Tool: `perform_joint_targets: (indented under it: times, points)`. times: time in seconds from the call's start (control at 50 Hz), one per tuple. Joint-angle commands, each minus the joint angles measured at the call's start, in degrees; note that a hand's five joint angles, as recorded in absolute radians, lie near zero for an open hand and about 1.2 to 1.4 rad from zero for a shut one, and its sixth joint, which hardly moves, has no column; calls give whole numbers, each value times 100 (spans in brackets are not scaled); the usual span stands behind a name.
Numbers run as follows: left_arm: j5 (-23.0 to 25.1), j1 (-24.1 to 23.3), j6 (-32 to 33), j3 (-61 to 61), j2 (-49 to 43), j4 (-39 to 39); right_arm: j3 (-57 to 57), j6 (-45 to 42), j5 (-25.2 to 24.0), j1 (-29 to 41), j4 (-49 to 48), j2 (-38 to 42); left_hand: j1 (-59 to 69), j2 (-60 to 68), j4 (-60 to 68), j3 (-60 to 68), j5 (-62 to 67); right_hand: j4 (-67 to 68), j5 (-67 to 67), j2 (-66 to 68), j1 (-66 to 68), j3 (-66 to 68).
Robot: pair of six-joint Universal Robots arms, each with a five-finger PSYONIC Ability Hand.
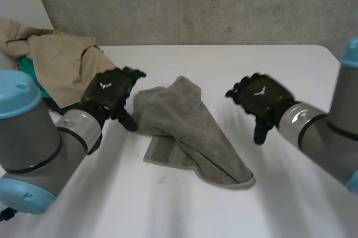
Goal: Fold the laundry.
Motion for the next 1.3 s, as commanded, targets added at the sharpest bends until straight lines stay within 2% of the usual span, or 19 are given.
perform_joint_targets:
  times: [0.02, 0.12, 0.28, 0.32, 0.34, 0.38, 0.42, 0.46, 0.48, 0.5, 0.64, 0.82, 0.9, 1.0, 1.04, 1.24, 1.26, 1.28, 1.3]
  points:
    - [79, -169, 351, 311, -820, 66, -12, 1303, 115, 365, 34, 503, 473, 384, 417, 372, 443, -219, -245, -233, -340, -224]
    - [141, -256, 825, 977, -1663, 74, 340, 2185, 133, 374, -158, 530, 641, 551, 584, 539, 610, -219, -245, -233, -340, -224]
    - [141, -406, 1309, 1770, -2500, 74, 1289, 2344, 255, 541, -1221, 486, 1431, 1341, 1374, 1330, 1400, -219, -245, -233, -340, -224]
    - [141, -424, 1362, 1858, -2579, 74, 1377, 2310, 387, 663, -1467, 538, 2268, 2179, 2212, 2167, 2237, -219, -245, -233, -340, -224]
    - [133, -450, 1397, 1919, -2632, 83, 1387, 2283, 448, 707, -1521, 547, 3572, 3483, 3516, 3471, 3542, -211, -237, -225, -332, -216]
    - [124, -494, 1415, 1946, -2641, 101, 1387, 2213, 580, 769, -1600, 582, 4774, 4684, 4717, 4672, 4743, -110, -136, -124, -231, -115]
    - [89, -590, 1415, 1955, -2606, 144, 1360, 2029, 800, 778, -1653, 731, 6584, 6495, 6528, 6483, 6553, 811, 785, 797, 690, 806]
    - [71, -661, 1415, 1937, -2580, 171, 1316, 1862, 949, 770, -1662, 793, 6695, 6606, 6639, 6594, 6664, 2438, 2412, 2424, 2317, 2433]
    - [54, -696, 1415, 1920, -2562, 180, 1290, 1739, 1089, 752, -1662, 811, 6695, 6606, 6639, 6594, 6664, 5145, 5119, 5131, 5024, 5140]
    - [27, -783, 1415, 1876, -2466, 180, 1281, 1677, 1143, 752, -1671, 802, 6695, 6606, 6639, 6594, 6664, 6765, 6739, 6751, 6644, 6760]
    - [-87, -907, 1318, 1446, -1342, 110, 1220, 1344, 1161, 691, -1706, 154, 6695, 6606, 6639, 6594, 6664, 6781, 6755, 6767, 6660, 6776]
    - [-79, -1399, 941, 1102, 582, 66, 966, 551, 1117, 75, -1715, -1025, 6695, 6606, 6639, 6594, 6664, 6781, 6755, 6767, 6660, 6776]
    - [-87, -1426, 809, 1155, 936, 39, 421, 569, 1064, 75, -1706, -1202, 6695, 6606, 6639, 6594, 6664, 6781, 6755, 6767, 6660, 6776]
    - [-227, -1417, 773, 1286, 858, 48, -160, 657, 1029, 101, -1732, -1184, 6695, 6606, 6639, 6594, 6664, 6781, 6755, 6767, 6660, 6776]
    - [-263, -1417, 773, 1296, 726, 39, -248, 666, 1020, 110, -1732, -1115, 6695, 6606, 6639, 6594, 6664, 6781, 6755, 6767, 6660, 6776]
    - [-500, -1434, 466, 1103, -408, -645, -959, 683, 775, 259, -2355, 862, 6695, 6606, 6639, 6594, 6664, 6781, 6755, 6767, 6660, 6776]
    - [-500, -1434, 396, 1085, -461, -707, -1099, 666, 679, 364, -2548, 1203, 6695, 6606, 6639, 6594, 6664, 6487, 6461, 6473, 6366, 6482]
    - [-509, -1426, 317, 1076, -514, -786, -1188, 666, 608, 452, -2593, 1363, 6695, 6606, 6639, 6594, 6664, 5019, 4993, 5005, 4898, 5014]
    - [-527, -1417, 194, 1085, -566, -900, -1258, 674, 538, 523, -2637, 1504, 5914, 5825, 5858, 5813, 5884, 3355, 3330, 3342, 3235, 3350]
